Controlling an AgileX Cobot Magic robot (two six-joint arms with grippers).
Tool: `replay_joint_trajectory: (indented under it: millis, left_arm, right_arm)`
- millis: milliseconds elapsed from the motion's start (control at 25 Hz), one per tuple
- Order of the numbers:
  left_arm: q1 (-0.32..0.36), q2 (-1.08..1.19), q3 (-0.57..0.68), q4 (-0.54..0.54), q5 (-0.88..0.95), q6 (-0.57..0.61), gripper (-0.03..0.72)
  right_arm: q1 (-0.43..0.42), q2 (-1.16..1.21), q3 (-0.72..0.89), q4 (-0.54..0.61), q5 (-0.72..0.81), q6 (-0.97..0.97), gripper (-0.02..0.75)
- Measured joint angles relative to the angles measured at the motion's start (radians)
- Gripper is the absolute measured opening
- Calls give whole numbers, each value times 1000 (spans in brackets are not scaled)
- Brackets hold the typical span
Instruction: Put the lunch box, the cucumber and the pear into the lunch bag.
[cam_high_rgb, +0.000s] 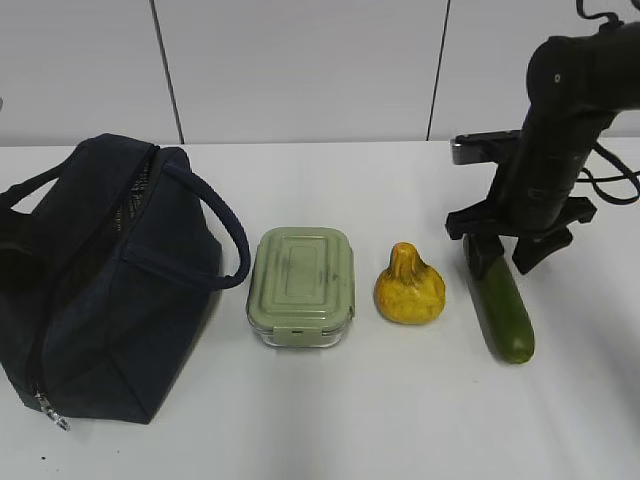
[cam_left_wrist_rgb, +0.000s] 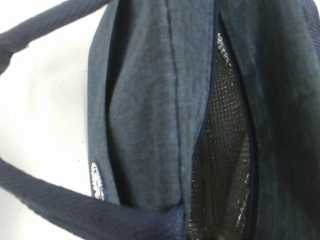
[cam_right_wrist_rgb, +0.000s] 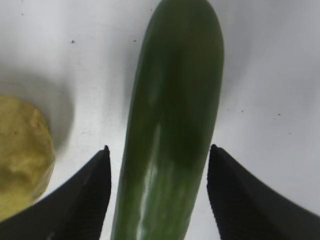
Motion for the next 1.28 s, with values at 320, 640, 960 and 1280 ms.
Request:
replay_joint_trajectory:
  millis: [320,640,960,1280]
  left_arm:
    - [0,0,0,1,0,0,-17]
    - [0,0,0,1,0,0,-17]
    - [0,0,0,1,-1,0,-17]
    - [0,0,0,2,-1,0,-18]
  right_arm:
    - [0,83,-15,9,25,0,465]
    - [2,55,-30,5,47,-35,379]
    - [139,-92,-272,324,79,-207,378]
    - [356,-85,-443,767,-137,-409,378]
